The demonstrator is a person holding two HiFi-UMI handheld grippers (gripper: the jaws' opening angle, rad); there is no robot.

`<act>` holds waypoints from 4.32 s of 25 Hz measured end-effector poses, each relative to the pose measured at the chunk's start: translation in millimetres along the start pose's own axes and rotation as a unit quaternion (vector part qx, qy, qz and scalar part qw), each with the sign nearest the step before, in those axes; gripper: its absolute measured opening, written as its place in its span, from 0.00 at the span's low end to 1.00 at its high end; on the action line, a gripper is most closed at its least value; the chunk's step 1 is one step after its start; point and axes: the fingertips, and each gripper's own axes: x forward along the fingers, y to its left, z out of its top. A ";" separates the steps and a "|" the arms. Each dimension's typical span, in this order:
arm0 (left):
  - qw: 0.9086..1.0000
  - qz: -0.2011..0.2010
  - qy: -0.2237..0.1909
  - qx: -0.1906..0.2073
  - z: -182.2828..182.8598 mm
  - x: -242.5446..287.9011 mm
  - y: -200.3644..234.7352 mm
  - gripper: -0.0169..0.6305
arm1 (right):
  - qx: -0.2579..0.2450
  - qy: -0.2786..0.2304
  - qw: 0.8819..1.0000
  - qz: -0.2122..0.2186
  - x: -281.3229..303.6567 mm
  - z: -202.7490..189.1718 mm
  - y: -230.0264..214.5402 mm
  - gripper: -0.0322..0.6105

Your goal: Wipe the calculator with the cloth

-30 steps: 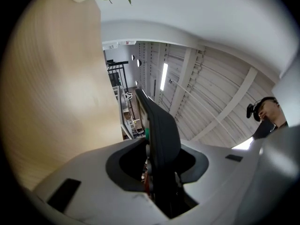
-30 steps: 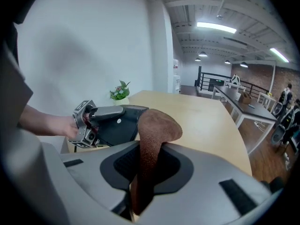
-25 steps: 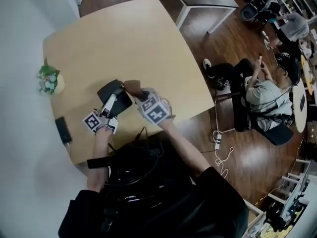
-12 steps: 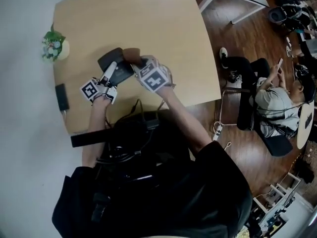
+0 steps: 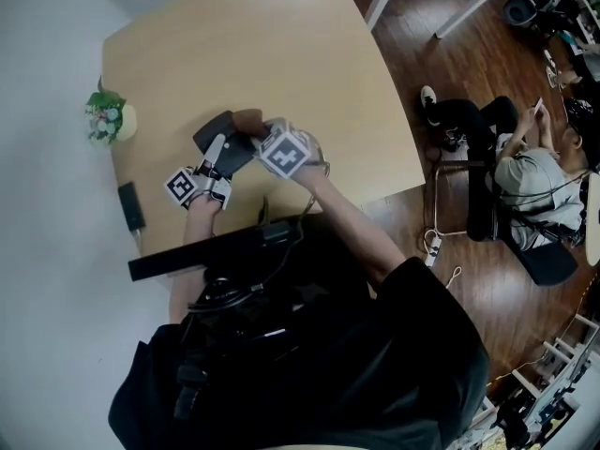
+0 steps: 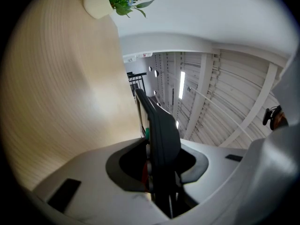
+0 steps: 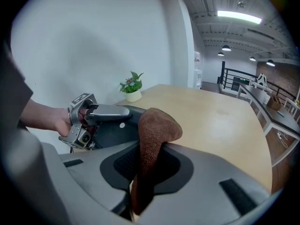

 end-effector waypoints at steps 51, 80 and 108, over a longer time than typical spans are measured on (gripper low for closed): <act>0.960 -0.104 -0.225 -0.132 98.5 -87.0 78.8 0.36 | 0.161 0.020 0.987 -0.005 96.1 -36.0 -100.9 0.15; 0.981 -0.190 -0.022 0.018 -20.6 -101.2 -101.2 0.06 | 0.416 -0.319 0.794 0.307 -160.4 35.0 106.6 0.14; 0.986 -0.141 -0.088 -0.024 -100.6 -134.1 -121.6 0.05 | 0.418 -0.346 0.775 0.325 -224.2 -39.3 114.7 0.14</act>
